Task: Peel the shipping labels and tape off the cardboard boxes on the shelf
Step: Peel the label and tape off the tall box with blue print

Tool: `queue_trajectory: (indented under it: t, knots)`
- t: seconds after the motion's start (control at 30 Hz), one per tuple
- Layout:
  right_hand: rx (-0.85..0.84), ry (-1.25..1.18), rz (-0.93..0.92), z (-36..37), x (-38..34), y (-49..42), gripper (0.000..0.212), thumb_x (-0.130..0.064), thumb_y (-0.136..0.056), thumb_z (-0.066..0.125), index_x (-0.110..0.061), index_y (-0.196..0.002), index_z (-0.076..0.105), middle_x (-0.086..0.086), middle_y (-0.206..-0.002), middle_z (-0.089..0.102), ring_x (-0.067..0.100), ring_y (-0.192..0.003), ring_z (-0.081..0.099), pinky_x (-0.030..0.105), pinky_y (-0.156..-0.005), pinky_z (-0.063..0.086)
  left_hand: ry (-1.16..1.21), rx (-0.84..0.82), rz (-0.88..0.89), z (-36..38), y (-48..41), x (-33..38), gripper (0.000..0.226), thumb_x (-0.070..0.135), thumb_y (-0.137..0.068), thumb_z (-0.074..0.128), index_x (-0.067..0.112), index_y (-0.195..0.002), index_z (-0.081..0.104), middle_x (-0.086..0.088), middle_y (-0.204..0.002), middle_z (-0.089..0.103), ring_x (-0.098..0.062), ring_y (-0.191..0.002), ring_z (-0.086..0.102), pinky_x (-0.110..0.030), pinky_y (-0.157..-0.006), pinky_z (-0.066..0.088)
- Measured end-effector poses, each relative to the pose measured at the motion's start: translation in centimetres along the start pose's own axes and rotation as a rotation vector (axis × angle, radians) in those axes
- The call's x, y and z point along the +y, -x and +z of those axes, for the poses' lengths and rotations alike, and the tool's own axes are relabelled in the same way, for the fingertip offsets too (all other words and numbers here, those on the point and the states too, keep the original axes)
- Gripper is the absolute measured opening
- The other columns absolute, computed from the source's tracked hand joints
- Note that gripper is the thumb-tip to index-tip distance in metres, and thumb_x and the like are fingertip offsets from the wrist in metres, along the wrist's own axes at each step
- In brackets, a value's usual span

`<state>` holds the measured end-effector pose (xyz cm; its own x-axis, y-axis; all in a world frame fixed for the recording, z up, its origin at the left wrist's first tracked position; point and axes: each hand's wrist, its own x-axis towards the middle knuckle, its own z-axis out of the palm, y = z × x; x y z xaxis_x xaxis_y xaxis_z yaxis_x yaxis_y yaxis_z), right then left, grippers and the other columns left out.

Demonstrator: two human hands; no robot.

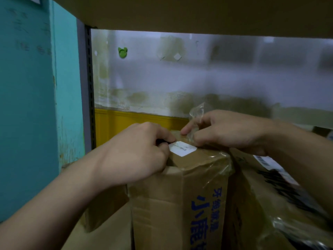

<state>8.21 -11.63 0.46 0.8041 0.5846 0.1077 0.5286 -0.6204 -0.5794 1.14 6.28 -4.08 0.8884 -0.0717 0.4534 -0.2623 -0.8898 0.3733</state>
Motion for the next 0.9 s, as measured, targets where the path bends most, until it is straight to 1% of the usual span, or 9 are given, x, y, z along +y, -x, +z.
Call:
queue_trajectory:
  t: [0.13, 0.2, 0.27, 0.33, 0.43, 0.5, 0.6, 0.73, 0.9]
  knots:
    - [0.009, 0.004, -0.018, 0.1, 0.0, -0.1, 0.026, -0.018, -0.075, 0.068, -0.028, -0.099, 0.071, -0.009, -0.075, 0.067, 0.003, -0.066, 0.06, 0.023, -0.063, 0.045, -0.083, -0.153, 0.054, -1.9, -0.4, 0.3, 0.023, 0.039, -0.095, 0.058, 0.041, -0.114, 0.069, 0.023, -0.109, 0.068, 0.007, -0.096, 0.059, -0.013, -0.085, 0.048]
    - [0.018, 0.014, -0.031, 0.2, 0.0, -0.1, 0.025, -0.019, -0.075, 0.067, -0.028, -0.098, 0.071, -0.013, -0.066, 0.064, -0.001, -0.06, 0.057, 0.021, -0.06, 0.043, -0.132, -0.215, 0.074, -2.9, -1.1, 0.5, 0.023, 0.044, -0.091, 0.062, 0.042, -0.111, 0.071, 0.023, -0.105, 0.07, 0.007, -0.095, 0.062, -0.021, -0.091, 0.051]
    - [0.024, 0.03, -0.034, 0.2, 0.0, -0.2, 0.024, -0.019, -0.077, 0.066, -0.029, -0.099, 0.069, -0.015, -0.062, 0.062, -0.001, -0.06, 0.057, 0.02, -0.059, 0.043, -0.161, -0.236, 0.083, -3.6, -1.9, 0.9, 0.02, 0.046, -0.086, 0.067, 0.041, -0.103, 0.074, 0.021, -0.099, 0.072, 0.006, -0.091, 0.064, -0.025, -0.088, 0.053]
    - [0.025, 0.042, -0.045, 0.3, 0.0, -0.4, 0.023, -0.019, -0.081, 0.064, -0.027, -0.102, 0.068, -0.016, -0.062, 0.06, 0.0, -0.06, 0.057, 0.017, -0.056, 0.045, -0.179, -0.244, 0.078, -3.9, -2.8, 1.2, 0.015, 0.045, -0.083, 0.071, 0.04, -0.097, 0.076, 0.02, -0.095, 0.072, 0.005, -0.086, 0.063, -0.02, -0.082, 0.053]
    - [0.048, 0.082, -0.07, 0.6, 0.0, -0.5, 0.021, -0.019, -0.083, 0.062, -0.023, -0.103, 0.068, -0.018, -0.055, 0.056, -0.007, -0.049, 0.051, 0.009, -0.044, 0.037, -0.184, -0.247, 0.049, -3.9, -3.9, 1.3, 0.008, 0.035, -0.084, 0.074, 0.033, -0.092, 0.076, 0.016, -0.086, 0.073, 0.003, -0.079, 0.063, -0.016, -0.072, 0.05]
    - [0.073, 0.104, -0.079, 0.7, 0.1, -0.8, 0.021, -0.018, -0.084, 0.06, -0.019, -0.104, 0.068, -0.014, -0.056, 0.054, -0.005, -0.045, 0.048, 0.01, -0.042, 0.035, -0.163, -0.232, 0.023, -3.7, -4.3, 1.2, 0.0, 0.029, -0.085, 0.076, 0.029, -0.084, 0.076, 0.015, -0.078, 0.073, 0.0, -0.074, 0.065, -0.018, -0.067, 0.052]
    - [0.096, 0.126, -0.089, 0.9, 0.2, -1.0, 0.021, -0.019, -0.085, 0.059, -0.018, -0.104, 0.068, -0.012, -0.051, 0.051, -0.003, -0.042, 0.045, 0.011, -0.041, 0.034, -0.118, -0.212, -0.005, -3.2, -4.5, 0.9, 0.007, 0.024, -0.083, 0.077, 0.026, -0.077, 0.076, 0.009, -0.075, 0.073, -0.014, -0.073, 0.069, -0.029, -0.07, 0.058]
    - [0.087, 0.14, -0.079, 1.0, 0.2, -0.9, 0.02, -0.02, -0.087, 0.056, -0.021, -0.105, 0.065, -0.013, -0.053, 0.051, -0.004, -0.041, 0.045, 0.011, -0.04, 0.032, -0.073, -0.198, -0.053, -3.1, -4.2, 1.4, 0.006, 0.025, -0.082, 0.078, 0.025, -0.076, 0.077, 0.006, -0.077, 0.074, -0.017, -0.079, 0.069, -0.034, -0.076, 0.06]
    - [0.054, 0.166, -0.081, 1.2, 0.1, -0.8, 0.018, -0.021, -0.091, 0.052, -0.023, -0.107, 0.059, -0.006, -0.069, 0.053, 0.007, -0.061, 0.048, 0.025, -0.054, 0.033, -0.287, -0.21, -0.029, -2.8, -5.2, 2.1, 0.011, 0.033, -0.088, 0.072, 0.023, -0.084, 0.076, 0.002, -0.08, 0.073, -0.014, -0.076, 0.065, -0.033, -0.075, 0.056]
